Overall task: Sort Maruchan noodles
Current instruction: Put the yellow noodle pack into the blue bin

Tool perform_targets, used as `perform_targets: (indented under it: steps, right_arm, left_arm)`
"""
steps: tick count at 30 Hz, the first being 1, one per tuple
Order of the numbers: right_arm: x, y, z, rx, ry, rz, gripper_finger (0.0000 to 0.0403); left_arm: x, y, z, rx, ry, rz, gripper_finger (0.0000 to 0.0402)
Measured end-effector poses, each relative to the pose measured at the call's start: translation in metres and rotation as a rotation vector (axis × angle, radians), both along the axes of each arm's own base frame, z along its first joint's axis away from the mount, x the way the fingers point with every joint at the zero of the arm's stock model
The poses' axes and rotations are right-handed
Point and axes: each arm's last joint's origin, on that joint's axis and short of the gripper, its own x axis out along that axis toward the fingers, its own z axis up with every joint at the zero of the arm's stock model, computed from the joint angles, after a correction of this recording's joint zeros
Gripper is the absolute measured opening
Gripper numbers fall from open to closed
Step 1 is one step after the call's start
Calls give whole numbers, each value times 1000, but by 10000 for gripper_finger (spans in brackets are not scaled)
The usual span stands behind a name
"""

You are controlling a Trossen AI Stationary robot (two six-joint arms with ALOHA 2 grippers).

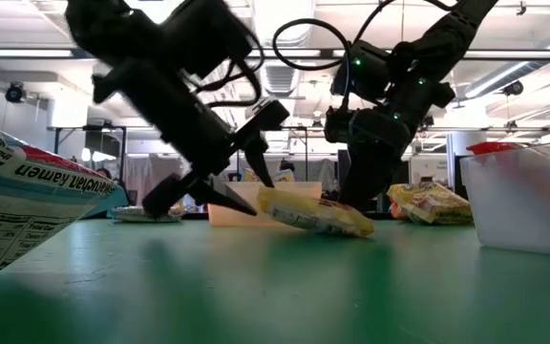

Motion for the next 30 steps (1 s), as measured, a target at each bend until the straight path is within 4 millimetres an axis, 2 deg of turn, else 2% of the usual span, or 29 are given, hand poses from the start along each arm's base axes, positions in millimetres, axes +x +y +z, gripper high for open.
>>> perform_targets:
  steps: [8,14,20,30]
  right_arm:
    - [0,0,-1,-14,-1,6,176]
    - [0,0,-1,-17,-15,8,176]
    - [-1,0,-2,-14,-6,8,176]
    - [-2,0,0,-19,-5,28,176]
  left_arm:
    - [-6,5,-12,-7,-124,4,144]
    - [11,5,-23,2,-124,-23,144]
    - [20,4,-20,37,-100,-70,141]
    - [19,5,-13,4,-129,-59,77]
